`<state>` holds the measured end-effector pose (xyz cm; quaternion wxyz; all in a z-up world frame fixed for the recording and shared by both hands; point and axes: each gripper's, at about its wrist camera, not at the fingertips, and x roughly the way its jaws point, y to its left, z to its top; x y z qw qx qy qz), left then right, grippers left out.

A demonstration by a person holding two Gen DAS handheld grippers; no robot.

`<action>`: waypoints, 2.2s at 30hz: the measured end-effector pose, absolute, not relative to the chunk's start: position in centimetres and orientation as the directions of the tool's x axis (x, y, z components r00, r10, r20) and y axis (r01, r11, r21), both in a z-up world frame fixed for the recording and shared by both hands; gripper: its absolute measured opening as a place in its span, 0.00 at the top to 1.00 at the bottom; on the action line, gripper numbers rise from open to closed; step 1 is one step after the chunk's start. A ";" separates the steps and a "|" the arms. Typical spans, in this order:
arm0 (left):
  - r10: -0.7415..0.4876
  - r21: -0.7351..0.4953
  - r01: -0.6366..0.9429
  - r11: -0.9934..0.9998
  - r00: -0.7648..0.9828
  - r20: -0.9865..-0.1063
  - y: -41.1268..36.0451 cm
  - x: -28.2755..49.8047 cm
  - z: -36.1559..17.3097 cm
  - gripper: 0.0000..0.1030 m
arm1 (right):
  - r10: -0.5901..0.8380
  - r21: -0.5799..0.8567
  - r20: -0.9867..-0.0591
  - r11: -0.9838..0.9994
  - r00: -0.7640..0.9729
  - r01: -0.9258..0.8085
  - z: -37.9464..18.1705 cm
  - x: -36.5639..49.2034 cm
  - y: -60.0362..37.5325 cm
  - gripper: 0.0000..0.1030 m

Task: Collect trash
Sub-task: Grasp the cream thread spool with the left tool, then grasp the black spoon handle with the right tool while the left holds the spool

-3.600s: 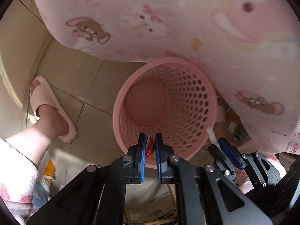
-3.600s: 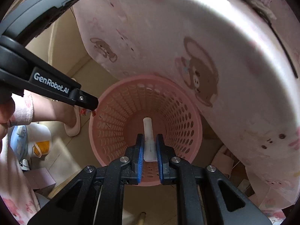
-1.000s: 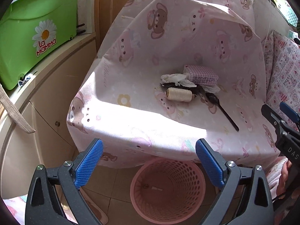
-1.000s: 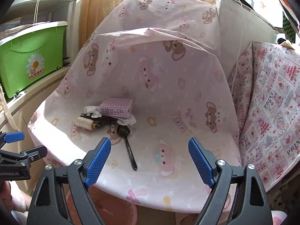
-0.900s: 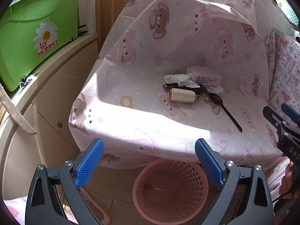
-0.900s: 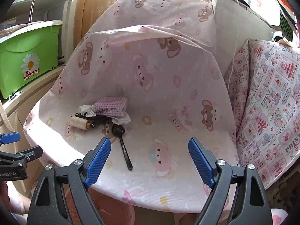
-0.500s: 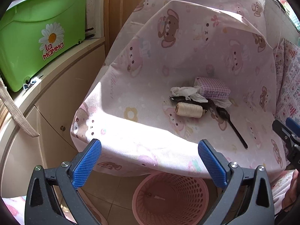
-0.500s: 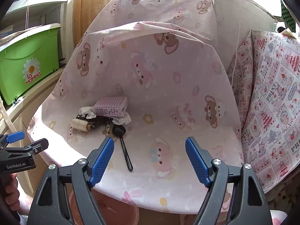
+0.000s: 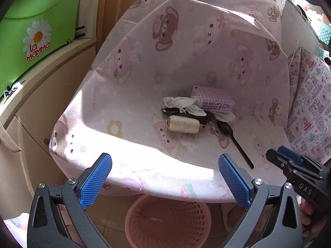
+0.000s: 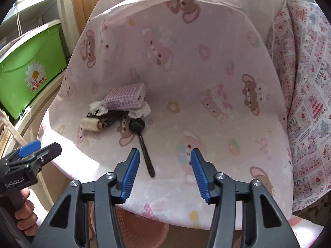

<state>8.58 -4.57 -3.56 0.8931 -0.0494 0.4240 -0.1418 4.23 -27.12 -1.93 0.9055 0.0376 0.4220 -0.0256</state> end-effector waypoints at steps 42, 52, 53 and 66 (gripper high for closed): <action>-0.264 -0.081 0.300 0.950 0.642 -0.719 -9.9 11.4 -2.0 0.47 | 0.015 0.066 -0.783 0.996 0.622 0.060 -2.9 6.2 -27.2 0.39; -0.270 -0.137 0.265 0.954 0.569 -0.777 -5.3 11.4 -2.6 0.47 | 0.010 0.011 -0.836 1.000 0.548 -0.002 -5.5 9.9 -25.0 0.46; -0.257 -0.124 0.264 0.957 0.560 -0.787 -5.3 11.3 -2.9 0.47 | 0.002 0.004 -0.838 1.000 0.545 0.002 -5.8 10.0 -24.7 0.50; -0.303 -0.191 0.250 0.949 0.558 -0.772 -3.2 10.5 -2.5 0.47 | 0.058 0.061 -0.824 0.998 0.564 -0.013 -5.8 9.7 -24.2 0.93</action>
